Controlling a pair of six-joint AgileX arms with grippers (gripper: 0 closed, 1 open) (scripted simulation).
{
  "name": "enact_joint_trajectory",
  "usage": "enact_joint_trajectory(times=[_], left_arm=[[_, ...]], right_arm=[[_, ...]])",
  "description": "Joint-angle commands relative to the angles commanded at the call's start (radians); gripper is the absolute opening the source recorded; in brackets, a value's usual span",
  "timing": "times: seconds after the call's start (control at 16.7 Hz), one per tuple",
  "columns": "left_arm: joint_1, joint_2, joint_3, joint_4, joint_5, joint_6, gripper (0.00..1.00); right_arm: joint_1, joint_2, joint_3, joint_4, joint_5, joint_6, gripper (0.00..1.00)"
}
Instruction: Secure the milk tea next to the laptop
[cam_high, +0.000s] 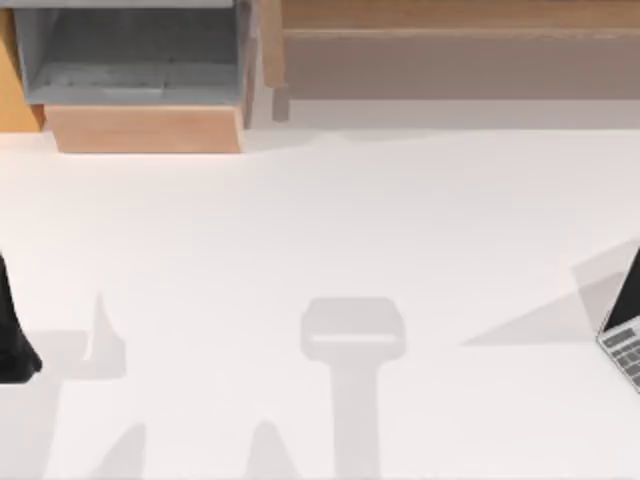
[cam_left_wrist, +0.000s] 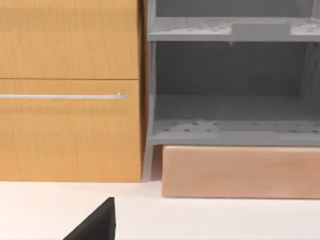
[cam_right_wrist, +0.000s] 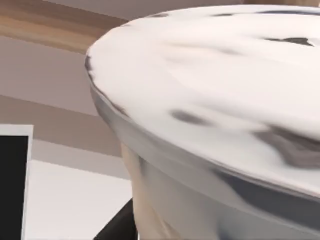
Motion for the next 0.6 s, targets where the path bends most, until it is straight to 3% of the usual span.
enact_joint_trajectory(times=[0.3,0.6], left_arm=[[0.000,0.000,0.000,0.000,0.000,0.000,1.00],[0.000,0.000,0.000,0.000,0.000,0.000,1.00]], right_arm=[[0.008,0.108,-0.001,0.150,-0.007,0.006,0.00],[-0.007,0.223,-0.088,0.154,0.049,0.022,0.00]])
